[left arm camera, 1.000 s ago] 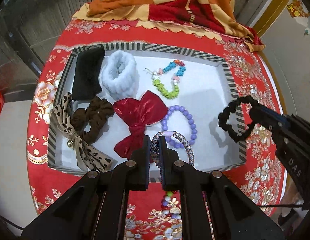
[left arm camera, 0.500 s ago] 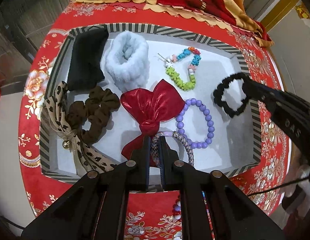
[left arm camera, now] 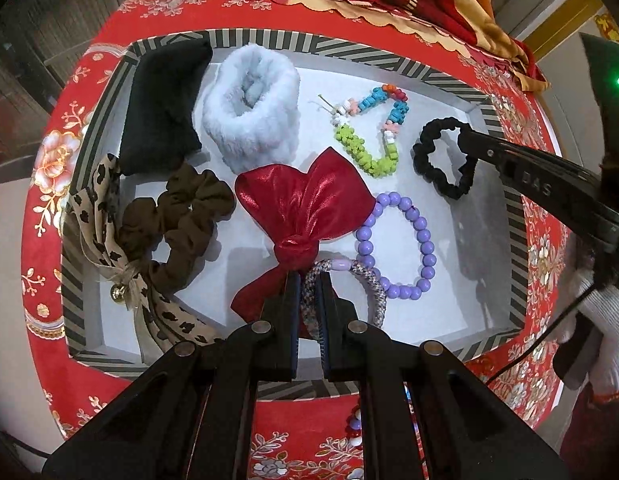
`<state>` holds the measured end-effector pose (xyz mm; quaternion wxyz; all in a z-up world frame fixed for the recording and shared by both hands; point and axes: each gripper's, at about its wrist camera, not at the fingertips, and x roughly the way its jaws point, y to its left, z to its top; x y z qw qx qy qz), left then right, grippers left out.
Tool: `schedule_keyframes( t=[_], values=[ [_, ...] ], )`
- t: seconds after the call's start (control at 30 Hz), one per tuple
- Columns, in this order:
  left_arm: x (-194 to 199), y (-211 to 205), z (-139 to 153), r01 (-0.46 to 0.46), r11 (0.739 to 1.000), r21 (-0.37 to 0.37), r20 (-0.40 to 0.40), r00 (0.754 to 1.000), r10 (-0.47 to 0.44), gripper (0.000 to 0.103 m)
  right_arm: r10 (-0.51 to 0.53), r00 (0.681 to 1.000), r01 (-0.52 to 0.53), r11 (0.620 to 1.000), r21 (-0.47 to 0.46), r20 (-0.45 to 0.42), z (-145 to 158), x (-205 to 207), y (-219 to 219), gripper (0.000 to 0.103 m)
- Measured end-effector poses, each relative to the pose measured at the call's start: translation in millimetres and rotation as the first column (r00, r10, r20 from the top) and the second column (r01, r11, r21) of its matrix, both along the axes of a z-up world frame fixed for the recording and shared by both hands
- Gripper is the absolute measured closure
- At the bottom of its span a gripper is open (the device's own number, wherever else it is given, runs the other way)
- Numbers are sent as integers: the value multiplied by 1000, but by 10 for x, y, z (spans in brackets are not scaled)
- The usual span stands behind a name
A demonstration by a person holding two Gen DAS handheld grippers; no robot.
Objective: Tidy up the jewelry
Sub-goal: 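Open both tools to release the bracelet and black scrunchie into the tray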
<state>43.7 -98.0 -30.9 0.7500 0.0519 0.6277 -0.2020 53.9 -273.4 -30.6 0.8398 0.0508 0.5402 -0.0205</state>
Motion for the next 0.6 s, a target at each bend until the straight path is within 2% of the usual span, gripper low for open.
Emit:
schedule_keyframes(
  t=[0.3,0.37,0.43,0.53,0.6],
  values=[
    [10,-11,-8,1,1000,-1,5,1000,-1,96,15,1000,-15,1000,-3,-17,-84,41,27,95],
    [8,-15,-5,1,1000,-2,8,1000,-1,96,14,1000,-14,1000,-10,-12,-76,36,23,92],
    [4,-4,2,-3,1000,-5,10,1000,3,96,11,1000,-11,1000,-8,-6,-64,29,19,80],
    [-13,10,20,-4,1000,0,11,1000,4,93,6,1000,-6,1000,8,-2,-34,-6,13,77],
    [-44,18,61,5,1000,-4,19,1000,-5,85,7,1000,-7,1000,13,3,3,-37,25,77]
  ],
)
